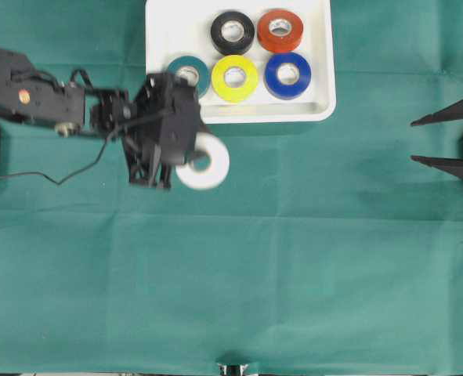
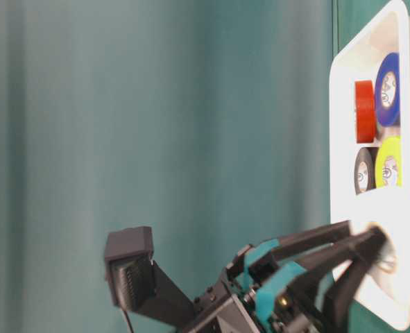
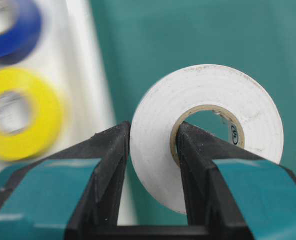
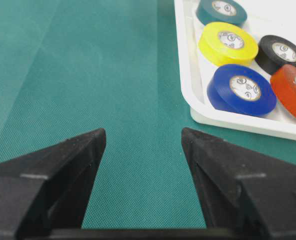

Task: Put the tape into the white case with the left arm.
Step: 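Lift the white roll and carry it into the tray's upper left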

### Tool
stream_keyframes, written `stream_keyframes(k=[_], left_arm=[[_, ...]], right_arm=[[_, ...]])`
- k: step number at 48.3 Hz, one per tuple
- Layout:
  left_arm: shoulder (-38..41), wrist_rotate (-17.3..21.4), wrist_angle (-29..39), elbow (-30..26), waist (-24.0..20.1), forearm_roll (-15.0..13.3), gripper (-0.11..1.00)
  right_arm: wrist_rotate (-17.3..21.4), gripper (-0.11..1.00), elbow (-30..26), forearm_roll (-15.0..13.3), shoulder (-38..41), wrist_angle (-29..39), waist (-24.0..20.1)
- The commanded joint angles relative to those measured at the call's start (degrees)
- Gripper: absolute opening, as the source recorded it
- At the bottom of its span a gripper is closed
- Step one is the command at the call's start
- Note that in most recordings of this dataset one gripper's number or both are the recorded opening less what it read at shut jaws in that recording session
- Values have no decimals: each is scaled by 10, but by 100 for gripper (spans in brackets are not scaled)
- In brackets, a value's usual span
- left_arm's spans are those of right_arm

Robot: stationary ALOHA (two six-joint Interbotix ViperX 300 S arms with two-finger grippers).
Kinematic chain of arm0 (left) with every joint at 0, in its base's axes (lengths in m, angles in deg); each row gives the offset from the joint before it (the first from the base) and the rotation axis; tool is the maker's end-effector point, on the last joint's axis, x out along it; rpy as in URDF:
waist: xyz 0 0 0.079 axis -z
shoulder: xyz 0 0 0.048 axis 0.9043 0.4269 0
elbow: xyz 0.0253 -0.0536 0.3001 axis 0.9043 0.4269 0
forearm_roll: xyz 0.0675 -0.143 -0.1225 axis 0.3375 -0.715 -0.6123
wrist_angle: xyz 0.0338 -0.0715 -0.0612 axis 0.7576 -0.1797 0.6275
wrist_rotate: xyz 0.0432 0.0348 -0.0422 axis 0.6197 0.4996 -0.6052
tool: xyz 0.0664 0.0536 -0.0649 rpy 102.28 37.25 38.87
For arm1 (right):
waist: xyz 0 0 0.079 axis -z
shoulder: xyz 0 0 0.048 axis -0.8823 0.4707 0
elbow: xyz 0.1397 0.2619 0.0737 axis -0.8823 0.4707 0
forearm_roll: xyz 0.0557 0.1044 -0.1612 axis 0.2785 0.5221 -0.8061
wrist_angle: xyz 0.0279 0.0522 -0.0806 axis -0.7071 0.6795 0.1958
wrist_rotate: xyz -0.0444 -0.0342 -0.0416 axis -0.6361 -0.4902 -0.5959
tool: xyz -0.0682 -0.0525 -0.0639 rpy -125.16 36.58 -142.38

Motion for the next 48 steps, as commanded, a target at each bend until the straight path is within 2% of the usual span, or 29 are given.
stream_keyframes(k=[1, 15, 24, 34, 48], left_arm=[[-17, 12, -3, -6, -31, 1, 28], [-11, 83, -11, -10, -131, 1, 28], [7, 108, -40, -10, -183, 1, 28], [31, 110, -65, -10, -208, 1, 28], [32, 105, -64, -9, -211, 1, 28]], right_arm=[[1, 99, -6, 0, 4, -4, 0], [1, 99, -6, 0, 4, -4, 0], [1, 99, -6, 0, 4, -4, 1], [1, 99, -6, 0, 4, -4, 1], [1, 99, -6, 0, 4, -4, 1]])
